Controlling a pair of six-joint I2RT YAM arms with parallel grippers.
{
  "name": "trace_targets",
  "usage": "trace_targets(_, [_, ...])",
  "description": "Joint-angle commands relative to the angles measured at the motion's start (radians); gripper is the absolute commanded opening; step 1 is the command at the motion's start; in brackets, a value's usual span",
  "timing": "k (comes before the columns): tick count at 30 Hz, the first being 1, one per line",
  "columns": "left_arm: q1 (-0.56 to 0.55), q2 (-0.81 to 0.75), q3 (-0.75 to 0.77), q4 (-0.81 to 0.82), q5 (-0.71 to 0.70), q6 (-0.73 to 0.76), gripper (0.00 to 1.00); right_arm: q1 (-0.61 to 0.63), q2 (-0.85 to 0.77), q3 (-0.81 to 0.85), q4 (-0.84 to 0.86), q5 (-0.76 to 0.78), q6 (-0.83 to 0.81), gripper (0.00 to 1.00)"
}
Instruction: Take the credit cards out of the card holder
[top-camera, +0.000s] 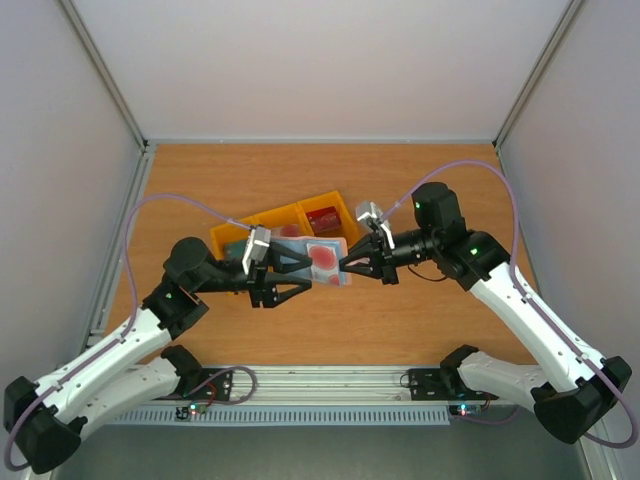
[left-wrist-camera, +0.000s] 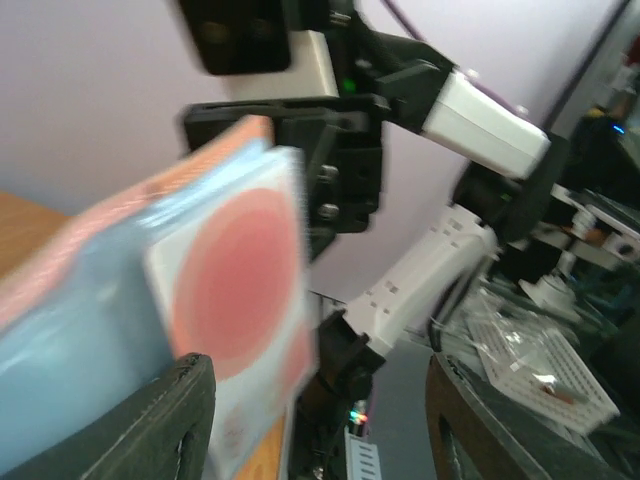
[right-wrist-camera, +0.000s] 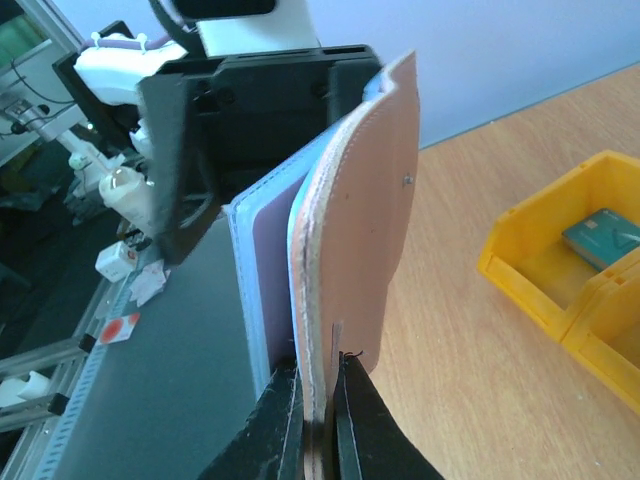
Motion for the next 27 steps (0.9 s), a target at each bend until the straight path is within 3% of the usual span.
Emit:
trace_targets(1, [0.047,-0.034,0.013,-0.07,-0.17,-0.106,0.6,-0.003,-0.044,0.02,-0.01,-0.022,-0.031,0.01])
trace_targets(3, [0.053,-0.044,-0.002,-0.097,-0.235,-0.155,0.61,-0.002,-0.045,0.02,-0.014,-0.018,-0.031,0.01])
trace_targets(7, [0.029,-0.029,-0.008,-0.045,-0.106,-0.142,0.6,-0.003,-0.037,0.022,-0.015,-0.012,-0.022,0.01])
trace_targets(21, [-0.045,0.033,0.031,0.007,-0.051,-0.06,0.59,-0.003,-0.031,0.009,-0.003,-0.006,-0.019,0.01])
trace_targets(27, [-0.045,0.002,0.021,0.051,-0.032,-0.041,0.51,-0.003,-0.054,-0.011,0.019,0.018,-0.013,0.01])
